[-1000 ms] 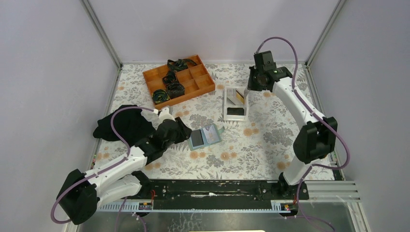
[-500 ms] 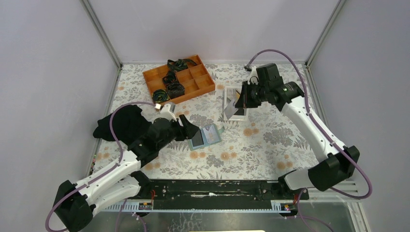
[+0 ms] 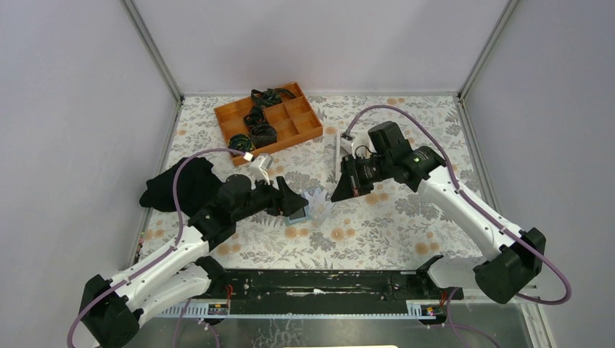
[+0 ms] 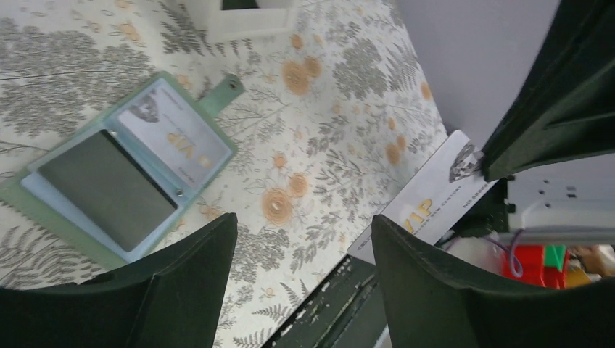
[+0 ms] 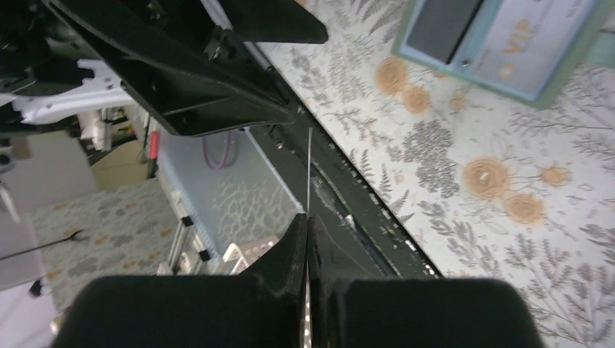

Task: Put the credit cards into the card holder
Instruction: Pick up the credit card from the storage box.

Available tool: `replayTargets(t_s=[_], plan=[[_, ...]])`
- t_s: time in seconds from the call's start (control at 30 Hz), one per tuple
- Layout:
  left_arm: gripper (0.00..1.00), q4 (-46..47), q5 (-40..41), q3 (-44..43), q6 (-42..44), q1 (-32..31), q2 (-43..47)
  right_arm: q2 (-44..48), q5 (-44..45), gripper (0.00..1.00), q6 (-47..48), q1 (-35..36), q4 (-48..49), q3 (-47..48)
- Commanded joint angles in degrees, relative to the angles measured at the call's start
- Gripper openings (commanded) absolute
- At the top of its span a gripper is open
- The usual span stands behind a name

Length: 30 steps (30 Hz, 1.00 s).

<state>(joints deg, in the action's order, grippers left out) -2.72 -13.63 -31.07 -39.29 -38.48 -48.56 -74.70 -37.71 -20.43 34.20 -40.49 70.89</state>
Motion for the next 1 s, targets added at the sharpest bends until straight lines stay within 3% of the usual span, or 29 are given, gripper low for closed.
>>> replayTargets(t_s=[0.0,0.5,0.67,0.83,0.97], plan=[[0.76,5.27,-9.22,0.02,0.48,0.68,1.39,3.11,-8.66,0.0,-3.5,0.95,5.81,-3.04],[0.71,10.92,-20.67,1.19,-1.68,0.95,-1.43,2.51,-14.98,0.0,-7.23,1.77,13.95,-8.67],[0.63,13.97,-24.24,1.96,-3.05,1.11,-2.89,1.31,-16.47,0.0,-7.25,1.75,14.76,-8.67],[0.41,15.72,-25.94,2.56,-4.29,1.64,-3.21,-0.09,-17.74,0.0,-5.67,1.75,13.93,-8.27],[0.36,17.76,-28.34,3.18,-6.09,2.07,-3.84,-1.11,-18.14,0.0,-4.27,1.76,13.21,-8.07]])
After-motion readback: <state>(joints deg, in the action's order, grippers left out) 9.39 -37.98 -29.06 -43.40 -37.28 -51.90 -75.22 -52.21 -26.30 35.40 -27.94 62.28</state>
